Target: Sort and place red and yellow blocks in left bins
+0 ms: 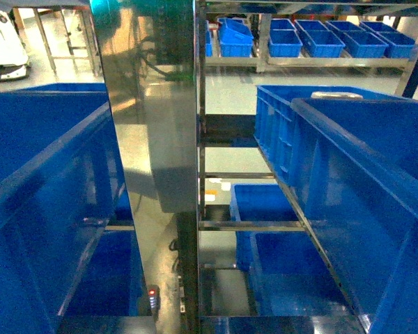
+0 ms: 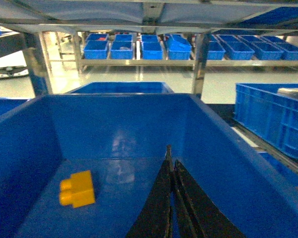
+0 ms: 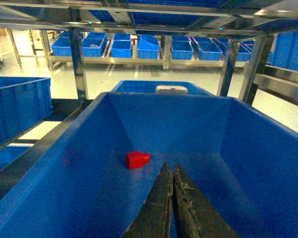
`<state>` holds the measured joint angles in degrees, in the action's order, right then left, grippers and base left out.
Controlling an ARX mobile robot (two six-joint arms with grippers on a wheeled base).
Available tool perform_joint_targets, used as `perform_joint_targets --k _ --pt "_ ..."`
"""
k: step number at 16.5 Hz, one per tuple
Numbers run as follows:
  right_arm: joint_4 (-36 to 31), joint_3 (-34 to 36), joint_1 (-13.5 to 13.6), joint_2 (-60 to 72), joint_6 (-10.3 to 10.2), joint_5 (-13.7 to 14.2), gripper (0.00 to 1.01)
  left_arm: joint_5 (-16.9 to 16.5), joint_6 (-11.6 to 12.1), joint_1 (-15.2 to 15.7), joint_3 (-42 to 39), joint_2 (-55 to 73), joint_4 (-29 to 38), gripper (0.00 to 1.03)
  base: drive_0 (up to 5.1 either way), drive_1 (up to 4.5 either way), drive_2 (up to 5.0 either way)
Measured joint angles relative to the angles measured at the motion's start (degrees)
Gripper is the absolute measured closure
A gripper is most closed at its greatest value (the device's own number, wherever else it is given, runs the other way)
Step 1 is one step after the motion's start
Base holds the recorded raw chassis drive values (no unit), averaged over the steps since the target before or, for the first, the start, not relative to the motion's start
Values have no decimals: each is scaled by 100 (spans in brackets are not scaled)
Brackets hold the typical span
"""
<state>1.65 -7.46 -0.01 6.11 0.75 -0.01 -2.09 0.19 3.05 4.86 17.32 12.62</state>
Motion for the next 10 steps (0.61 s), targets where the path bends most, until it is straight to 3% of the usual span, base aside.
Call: perform_joint_targets --k 1,10 --pt "-22 85 0 -55 -7 2 99 138 4 -341 -50 -133 -50 101 0 0 0" --pt "-114 424 0 -323 -11 0 99 199 -7 -306 -378 -789 -179 101 0 0 0"
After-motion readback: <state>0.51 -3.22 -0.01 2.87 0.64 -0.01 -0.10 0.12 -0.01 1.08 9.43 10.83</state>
